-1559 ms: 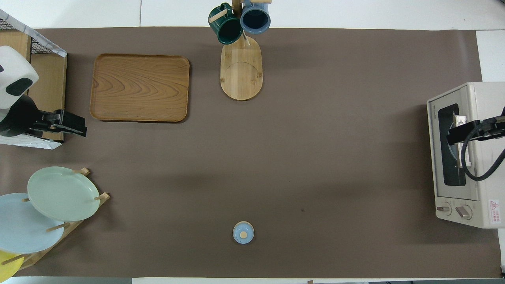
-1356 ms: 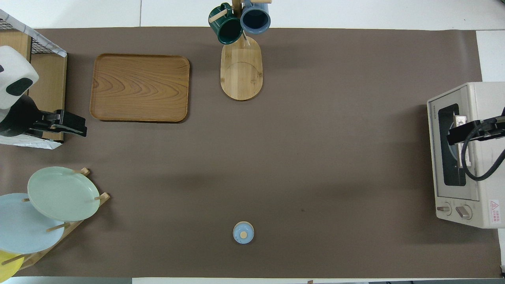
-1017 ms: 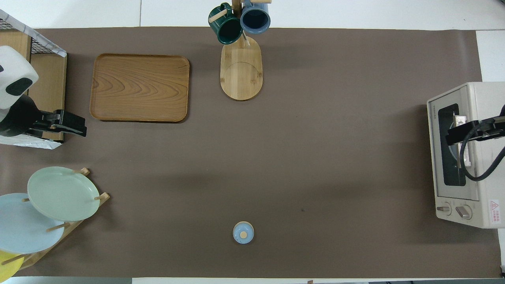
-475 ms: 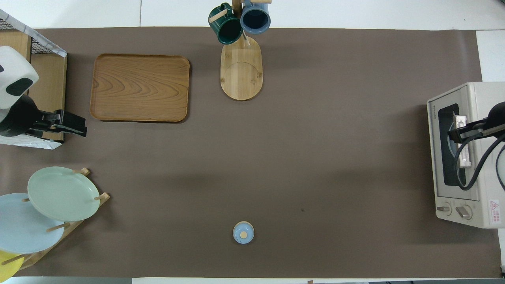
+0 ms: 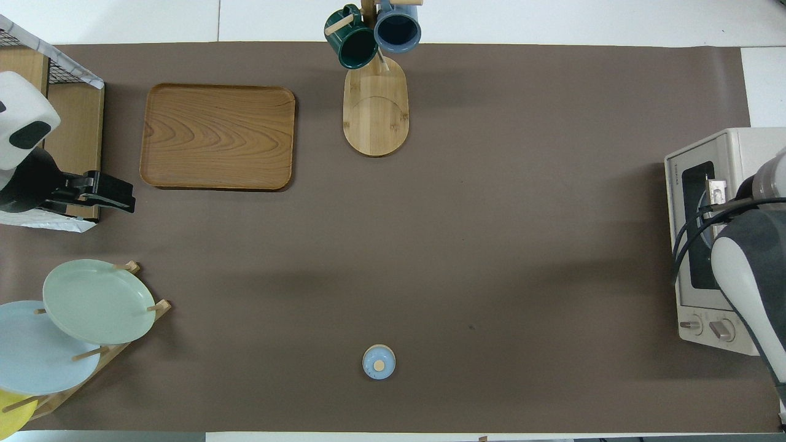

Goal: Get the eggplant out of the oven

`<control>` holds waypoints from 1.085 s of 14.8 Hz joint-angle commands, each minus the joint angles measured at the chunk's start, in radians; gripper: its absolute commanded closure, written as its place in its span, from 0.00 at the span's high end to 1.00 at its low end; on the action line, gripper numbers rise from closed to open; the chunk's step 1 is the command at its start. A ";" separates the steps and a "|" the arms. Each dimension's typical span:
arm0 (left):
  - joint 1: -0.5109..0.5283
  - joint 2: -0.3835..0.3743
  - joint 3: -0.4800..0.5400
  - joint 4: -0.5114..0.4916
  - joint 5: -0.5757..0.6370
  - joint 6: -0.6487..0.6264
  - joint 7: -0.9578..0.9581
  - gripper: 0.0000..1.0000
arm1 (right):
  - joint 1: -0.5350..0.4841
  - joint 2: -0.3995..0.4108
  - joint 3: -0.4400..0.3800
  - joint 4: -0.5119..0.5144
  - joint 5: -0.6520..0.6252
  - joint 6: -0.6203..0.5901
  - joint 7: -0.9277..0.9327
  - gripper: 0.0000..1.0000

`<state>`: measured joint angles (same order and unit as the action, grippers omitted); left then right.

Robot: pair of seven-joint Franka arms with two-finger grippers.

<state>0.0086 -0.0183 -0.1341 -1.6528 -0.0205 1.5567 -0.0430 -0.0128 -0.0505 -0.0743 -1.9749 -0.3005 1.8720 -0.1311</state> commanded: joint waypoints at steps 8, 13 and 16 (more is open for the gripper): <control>0.014 -0.019 -0.006 -0.019 -0.012 0.016 0.005 1.00 | 0.002 0.032 0.007 -0.058 -0.080 0.071 0.019 0.00; 0.014 -0.019 -0.006 -0.019 -0.013 0.016 0.005 1.00 | 0.076 0.072 0.011 -0.079 0.004 0.168 0.076 0.00; 0.014 -0.019 -0.006 -0.019 -0.012 0.016 0.005 1.00 | 0.093 0.099 0.011 -0.136 0.053 0.301 0.093 0.00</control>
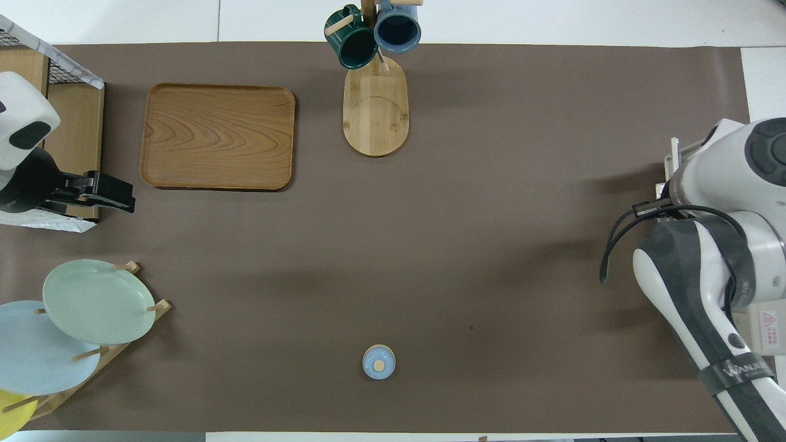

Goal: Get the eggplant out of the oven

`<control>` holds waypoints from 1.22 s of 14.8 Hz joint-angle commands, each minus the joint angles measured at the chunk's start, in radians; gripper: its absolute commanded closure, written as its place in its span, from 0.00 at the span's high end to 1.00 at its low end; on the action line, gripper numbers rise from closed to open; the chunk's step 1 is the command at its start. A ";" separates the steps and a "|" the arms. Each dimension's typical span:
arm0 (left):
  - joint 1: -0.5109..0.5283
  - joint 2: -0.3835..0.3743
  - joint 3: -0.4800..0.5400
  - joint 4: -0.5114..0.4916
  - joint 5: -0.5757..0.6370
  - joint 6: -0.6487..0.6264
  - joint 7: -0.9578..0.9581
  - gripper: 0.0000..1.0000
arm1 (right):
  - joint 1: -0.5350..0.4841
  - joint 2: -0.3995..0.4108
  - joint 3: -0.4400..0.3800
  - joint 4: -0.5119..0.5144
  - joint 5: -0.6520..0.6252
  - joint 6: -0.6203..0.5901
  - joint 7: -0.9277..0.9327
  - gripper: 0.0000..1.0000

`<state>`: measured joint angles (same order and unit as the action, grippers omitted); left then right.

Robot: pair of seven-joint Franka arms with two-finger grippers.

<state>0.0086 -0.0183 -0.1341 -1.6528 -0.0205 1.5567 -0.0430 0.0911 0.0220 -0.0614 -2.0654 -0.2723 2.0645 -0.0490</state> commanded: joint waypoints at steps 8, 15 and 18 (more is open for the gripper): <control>0.014 -0.019 -0.006 -0.019 -0.012 0.016 0.005 1.00 | 0.024 0.157 -0.001 -0.096 0.160 0.313 0.069 0.00; 0.014 -0.019 -0.006 -0.019 -0.012 0.016 0.005 1.00 | 0.058 0.158 0.003 0.032 0.183 0.130 0.109 0.00; 0.014 -0.019 -0.006 -0.019 -0.012 0.016 0.003 1.00 | 0.050 0.124 0.000 0.140 0.183 -0.062 0.103 0.51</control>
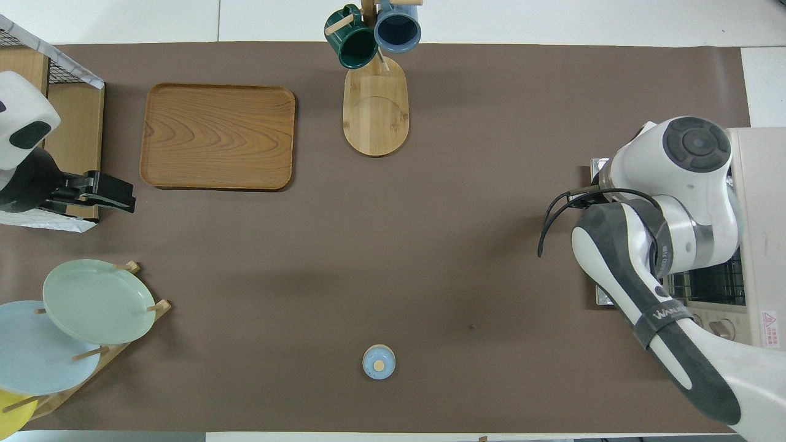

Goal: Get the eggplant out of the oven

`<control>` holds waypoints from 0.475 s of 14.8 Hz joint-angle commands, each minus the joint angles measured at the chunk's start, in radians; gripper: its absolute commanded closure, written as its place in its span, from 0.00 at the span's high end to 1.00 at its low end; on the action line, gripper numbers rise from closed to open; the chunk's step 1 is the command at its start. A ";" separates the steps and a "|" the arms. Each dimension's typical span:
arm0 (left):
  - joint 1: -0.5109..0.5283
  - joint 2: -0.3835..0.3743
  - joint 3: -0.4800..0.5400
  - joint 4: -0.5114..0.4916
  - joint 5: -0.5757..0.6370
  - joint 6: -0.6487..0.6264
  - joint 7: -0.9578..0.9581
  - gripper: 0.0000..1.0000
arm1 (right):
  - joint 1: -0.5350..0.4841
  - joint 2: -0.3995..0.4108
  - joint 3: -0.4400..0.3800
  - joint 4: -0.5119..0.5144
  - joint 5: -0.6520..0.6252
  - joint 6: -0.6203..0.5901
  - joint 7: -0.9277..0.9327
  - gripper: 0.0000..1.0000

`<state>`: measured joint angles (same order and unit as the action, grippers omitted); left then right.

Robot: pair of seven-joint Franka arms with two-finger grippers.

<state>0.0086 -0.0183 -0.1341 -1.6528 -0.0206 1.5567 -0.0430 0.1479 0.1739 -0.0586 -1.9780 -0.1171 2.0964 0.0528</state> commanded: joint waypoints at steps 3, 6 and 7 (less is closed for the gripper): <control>0.014 -0.019 -0.006 -0.019 -0.012 0.016 0.005 1.00 | -0.040 -0.056 -0.010 0.044 -0.001 -0.153 -0.004 0.64; 0.014 -0.019 -0.006 -0.019 -0.012 0.016 0.005 1.00 | -0.077 -0.097 -0.009 -0.079 -0.003 -0.068 -0.039 0.61; 0.014 -0.019 -0.006 -0.019 -0.012 0.016 0.005 1.00 | -0.091 -0.103 -0.009 -0.114 -0.004 -0.023 -0.066 0.60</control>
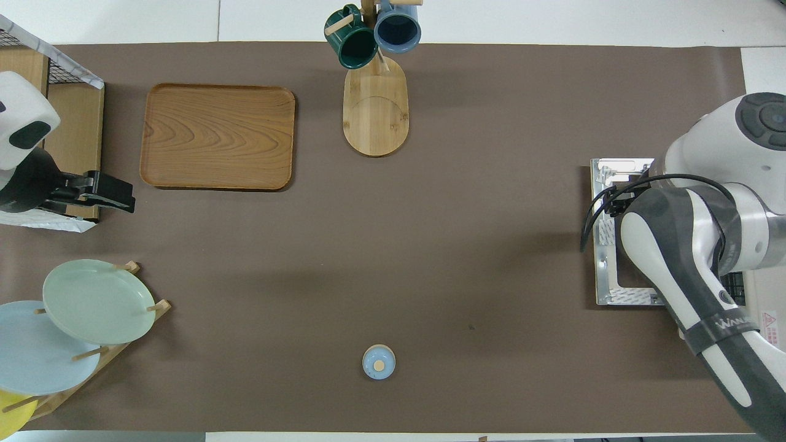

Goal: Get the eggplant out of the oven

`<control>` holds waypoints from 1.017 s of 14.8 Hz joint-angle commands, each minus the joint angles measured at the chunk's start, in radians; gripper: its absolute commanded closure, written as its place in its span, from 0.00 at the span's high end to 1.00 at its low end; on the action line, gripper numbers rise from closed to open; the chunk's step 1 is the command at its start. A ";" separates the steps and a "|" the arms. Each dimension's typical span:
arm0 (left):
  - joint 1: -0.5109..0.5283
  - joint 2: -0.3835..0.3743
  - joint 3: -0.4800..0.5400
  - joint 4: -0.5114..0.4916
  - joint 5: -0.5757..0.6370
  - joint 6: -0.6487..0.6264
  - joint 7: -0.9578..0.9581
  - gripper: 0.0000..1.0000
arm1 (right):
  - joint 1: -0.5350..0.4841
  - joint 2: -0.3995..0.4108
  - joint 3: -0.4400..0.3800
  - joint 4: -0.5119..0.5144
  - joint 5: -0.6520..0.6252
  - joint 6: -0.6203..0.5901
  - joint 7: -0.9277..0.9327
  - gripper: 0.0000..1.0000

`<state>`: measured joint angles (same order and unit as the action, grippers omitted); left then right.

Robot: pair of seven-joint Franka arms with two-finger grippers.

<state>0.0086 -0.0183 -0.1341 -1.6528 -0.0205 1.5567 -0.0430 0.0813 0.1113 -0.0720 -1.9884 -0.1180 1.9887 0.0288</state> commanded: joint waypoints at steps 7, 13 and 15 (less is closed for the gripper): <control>0.014 -0.019 -0.006 -0.019 -0.012 0.016 0.005 1.00 | -0.040 -0.076 0.008 -0.199 -0.118 0.157 -0.122 0.00; 0.013 -0.019 -0.006 -0.019 -0.012 0.016 0.003 1.00 | 0.148 -0.030 0.012 -0.022 -0.126 -0.008 0.008 0.00; 0.013 -0.019 -0.006 -0.019 -0.012 0.016 0.003 1.00 | 0.243 -0.007 0.020 0.039 -0.103 -0.030 0.133 0.00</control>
<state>0.0086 -0.0183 -0.1341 -1.6528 -0.0205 1.5567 -0.0430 0.2492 0.0620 -0.0599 -2.0319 -0.2374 2.0007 0.0606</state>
